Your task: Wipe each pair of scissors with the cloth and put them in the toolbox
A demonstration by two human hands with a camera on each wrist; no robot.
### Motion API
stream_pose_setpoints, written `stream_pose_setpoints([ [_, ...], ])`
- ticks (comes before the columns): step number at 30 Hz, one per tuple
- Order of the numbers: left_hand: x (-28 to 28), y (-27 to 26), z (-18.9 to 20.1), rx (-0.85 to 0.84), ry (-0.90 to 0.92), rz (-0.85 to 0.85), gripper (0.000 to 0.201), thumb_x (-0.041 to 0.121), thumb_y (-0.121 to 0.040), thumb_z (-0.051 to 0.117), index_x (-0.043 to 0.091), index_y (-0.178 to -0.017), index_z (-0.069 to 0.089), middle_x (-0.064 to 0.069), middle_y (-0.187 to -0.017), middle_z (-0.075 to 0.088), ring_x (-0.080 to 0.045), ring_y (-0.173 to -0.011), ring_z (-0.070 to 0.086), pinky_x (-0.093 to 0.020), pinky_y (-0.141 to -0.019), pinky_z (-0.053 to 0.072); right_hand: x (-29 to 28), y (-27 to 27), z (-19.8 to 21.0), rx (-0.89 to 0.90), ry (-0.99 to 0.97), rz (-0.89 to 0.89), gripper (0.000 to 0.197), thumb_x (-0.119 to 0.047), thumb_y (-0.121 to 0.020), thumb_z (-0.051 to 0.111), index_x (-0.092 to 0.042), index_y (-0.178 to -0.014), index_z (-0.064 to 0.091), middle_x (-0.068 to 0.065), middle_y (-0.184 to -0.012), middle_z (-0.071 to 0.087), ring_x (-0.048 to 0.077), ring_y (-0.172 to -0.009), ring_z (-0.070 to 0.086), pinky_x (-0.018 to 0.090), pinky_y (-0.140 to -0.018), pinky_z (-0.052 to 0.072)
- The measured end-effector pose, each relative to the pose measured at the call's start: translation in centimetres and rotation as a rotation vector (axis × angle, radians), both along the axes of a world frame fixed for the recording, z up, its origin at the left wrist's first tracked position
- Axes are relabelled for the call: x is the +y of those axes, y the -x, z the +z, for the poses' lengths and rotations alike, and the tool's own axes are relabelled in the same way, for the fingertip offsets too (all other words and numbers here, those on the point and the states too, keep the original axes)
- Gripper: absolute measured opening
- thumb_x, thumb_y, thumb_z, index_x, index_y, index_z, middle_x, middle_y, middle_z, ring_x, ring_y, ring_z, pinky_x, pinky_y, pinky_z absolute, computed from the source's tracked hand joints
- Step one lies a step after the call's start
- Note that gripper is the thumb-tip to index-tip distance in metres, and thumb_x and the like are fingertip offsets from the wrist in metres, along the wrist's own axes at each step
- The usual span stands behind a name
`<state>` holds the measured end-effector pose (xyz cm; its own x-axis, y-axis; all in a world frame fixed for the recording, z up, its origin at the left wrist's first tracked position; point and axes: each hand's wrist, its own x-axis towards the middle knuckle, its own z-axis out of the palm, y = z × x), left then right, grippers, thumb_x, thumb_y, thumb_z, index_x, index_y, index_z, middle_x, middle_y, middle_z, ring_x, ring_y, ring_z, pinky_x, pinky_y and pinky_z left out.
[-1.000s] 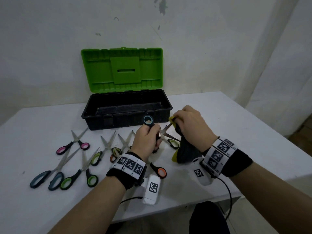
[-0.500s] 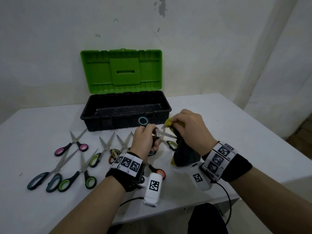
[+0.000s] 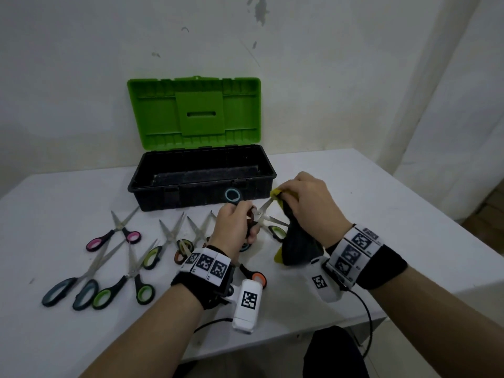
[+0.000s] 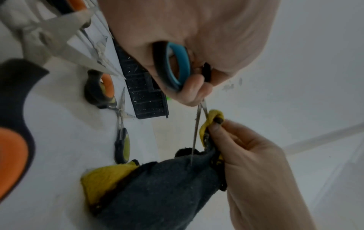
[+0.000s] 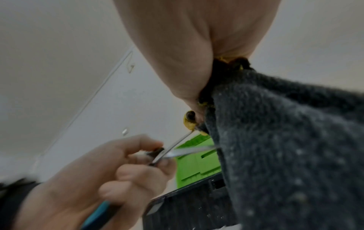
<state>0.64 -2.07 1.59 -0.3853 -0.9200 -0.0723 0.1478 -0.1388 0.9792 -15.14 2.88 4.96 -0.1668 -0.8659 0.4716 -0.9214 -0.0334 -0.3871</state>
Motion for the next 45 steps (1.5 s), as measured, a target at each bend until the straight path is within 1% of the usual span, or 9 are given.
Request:
stream_pose_setpoints([
  [7, -1.3, -0.3, -0.7, 0.047, -0.156, 0.102, 0.039, 0.041, -0.102, 0.041, 0.013, -0.074, 0.044, -0.004, -0.050, 0.045, -0.017, -0.041, 0.037, -0.022, -0.041, 0.030, 1.6, 1.7, 1.6, -0.031, -0.004, -0.098, 0.014, -0.024, -0.092, 0.062, -0.020, -0.100, 0.073, 0.002, -0.091, 0.062, 0.022, -0.086, 0.057, 0.023, -0.073, 0.034],
  [10, -1.1, 0.1, -0.7, 0.017, -0.116, 0.085, 0.042, 0.040, -0.103, 0.038, 0.013, -0.072, 0.045, -0.008, -0.054, 0.045, -0.017, -0.039, 0.037, -0.021, -0.039, 0.029, 2.3, -1.1, 1.6, -0.017, -0.018, 0.039, 0.015, -0.021, -0.092, 0.063, -0.019, -0.101, 0.074, 0.001, -0.094, 0.061, 0.017, -0.085, 0.054, 0.021, -0.075, 0.036],
  [13, -0.4, 0.7, -0.6, 0.016, -0.023, 0.016, 0.048, 0.038, -0.106, 0.036, 0.008, -0.071, 0.050, -0.008, -0.051, 0.045, -0.018, -0.040, 0.039, -0.024, -0.040, 0.029, 1.6, -3.7, 0.1, 0.034, -0.074, 0.146, 0.018, -0.018, -0.093, 0.060, -0.014, -0.104, 0.073, 0.005, -0.099, 0.058, 0.022, -0.087, 0.057, 0.033, -0.080, 0.048],
  [16, -0.2, 0.7, -0.6, 0.006, 0.044, 0.005, 0.050, 0.038, -0.106, 0.036, 0.007, -0.070, 0.051, -0.009, -0.048, 0.044, -0.021, -0.039, 0.037, -0.028, -0.043, 0.028, 1.1, -4.5, -0.9, 0.086, -0.109, 0.156, 0.021, -0.018, -0.097, 0.054, -0.012, -0.107, 0.072, 0.007, -0.102, 0.054, 0.025, -0.081, 0.058, 0.041, -0.072, 0.051],
  [21, -0.6, 0.0, -1.3, 0.000, 0.020, 0.035, 0.046, 0.041, -0.105, 0.038, 0.009, -0.076, 0.052, -0.009, -0.052, 0.046, -0.021, -0.040, 0.038, -0.027, -0.043, 0.030, 1.6, -4.2, -0.7, 0.126, -0.190, 0.205, 0.023, -0.020, -0.097, 0.053, -0.018, -0.110, 0.072, 0.003, -0.107, 0.054, 0.022, -0.089, 0.058, 0.038, -0.078, 0.051],
  [27, -0.2, 0.0, -0.9, -0.001, 0.075, 0.009, 0.052, 0.040, -0.106, 0.038, 0.011, -0.066, 0.052, -0.008, -0.048, 0.046, -0.020, -0.040, 0.038, -0.028, -0.044, 0.028, 1.2, -4.5, -0.5, 0.120, -0.113, 0.180, 0.022, -0.019, -0.097, 0.054, -0.011, -0.105, 0.072, 0.007, -0.100, 0.052, 0.026, -0.078, 0.057, 0.044, -0.070, 0.050],
  [34, -0.1, 0.2, -1.2, 0.004, 0.090, -0.028, 0.046, 0.038, -0.107, 0.034, 0.005, -0.082, 0.051, -0.009, -0.053, 0.043, -0.017, -0.040, 0.039, -0.023, -0.040, 0.029, 1.1, -3.6, -0.5, 0.058, -0.052, 0.140, 0.017, -0.017, -0.093, 0.060, -0.012, -0.104, 0.073, 0.006, -0.099, 0.056, 0.025, -0.082, 0.058, 0.042, -0.072, 0.051],
  [40, -0.2, 0.3, -1.1, -0.027, 0.054, -0.003, 0.043, 0.042, -0.105, 0.038, 0.009, -0.083, 0.053, -0.009, -0.051, 0.050, -0.019, -0.040, 0.042, -0.026, -0.040, 0.035, 0.6, -1.5, 0.0, -0.043, 0.011, -0.011, 0.017, -0.018, -0.093, 0.061, -0.015, -0.102, 0.075, 0.003, -0.095, 0.056, 0.021, -0.085, 0.057, 0.025, -0.071, 0.042],
  [45, -0.3, 0.5, -0.9, -0.088, 0.138, 0.004, 0.050, 0.041, -0.106, 0.036, 0.007, -0.072, 0.052, -0.010, -0.049, 0.050, -0.020, -0.039, 0.042, -0.025, -0.042, 0.033, 1.2, -3.7, -0.8, 0.016, -0.055, 0.114, 0.019, -0.017, -0.093, 0.060, -0.012, -0.104, 0.074, 0.008, -0.098, 0.057, 0.026, -0.086, 0.058, 0.039, -0.075, 0.049],
])
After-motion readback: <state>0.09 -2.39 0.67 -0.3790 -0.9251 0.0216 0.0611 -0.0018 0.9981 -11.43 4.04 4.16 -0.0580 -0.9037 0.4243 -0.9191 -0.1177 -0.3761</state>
